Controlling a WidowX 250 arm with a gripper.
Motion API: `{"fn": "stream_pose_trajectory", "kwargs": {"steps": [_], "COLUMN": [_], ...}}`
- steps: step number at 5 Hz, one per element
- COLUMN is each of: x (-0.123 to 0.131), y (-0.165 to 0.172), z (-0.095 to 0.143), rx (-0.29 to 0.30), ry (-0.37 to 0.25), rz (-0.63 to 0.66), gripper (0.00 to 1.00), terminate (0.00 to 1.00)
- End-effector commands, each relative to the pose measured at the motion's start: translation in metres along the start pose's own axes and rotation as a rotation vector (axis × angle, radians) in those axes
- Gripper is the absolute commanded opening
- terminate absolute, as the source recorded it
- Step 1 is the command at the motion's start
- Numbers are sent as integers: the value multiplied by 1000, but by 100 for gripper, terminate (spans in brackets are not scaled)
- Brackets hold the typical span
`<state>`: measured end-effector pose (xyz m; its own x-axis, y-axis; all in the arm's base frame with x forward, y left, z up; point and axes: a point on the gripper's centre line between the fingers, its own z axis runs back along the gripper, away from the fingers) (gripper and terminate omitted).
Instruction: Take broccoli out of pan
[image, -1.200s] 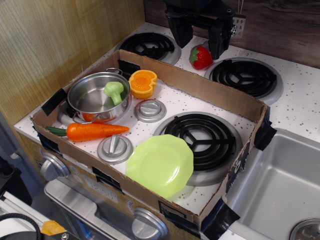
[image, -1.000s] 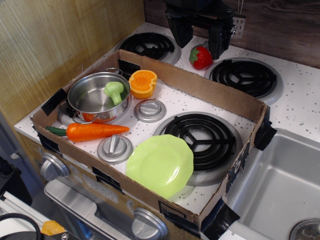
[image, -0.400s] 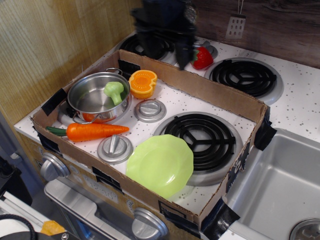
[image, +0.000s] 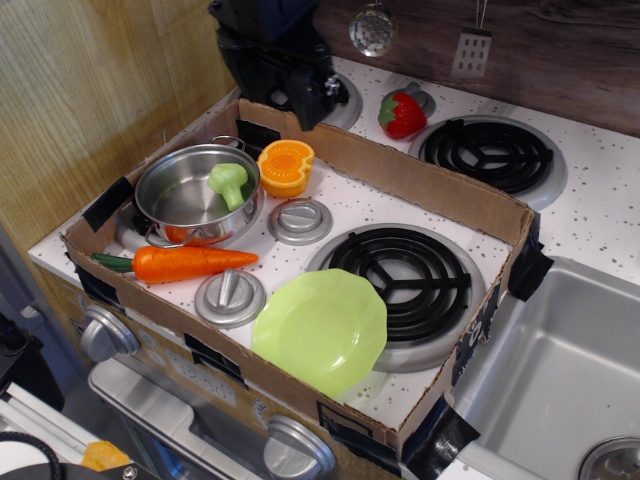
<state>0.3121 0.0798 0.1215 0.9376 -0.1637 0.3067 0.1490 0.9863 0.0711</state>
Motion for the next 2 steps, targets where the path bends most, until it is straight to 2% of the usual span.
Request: {"fn": "stream_pose_trajectory", "kwargs": {"steps": [1,2], "x": [-9,-25], "y": [31,42], "z": [11,0], "rx": [87,109], "ry": [-25,-8], "rz": [-50,-42], "gripper": [100,100], "terminate": [0,0]}}
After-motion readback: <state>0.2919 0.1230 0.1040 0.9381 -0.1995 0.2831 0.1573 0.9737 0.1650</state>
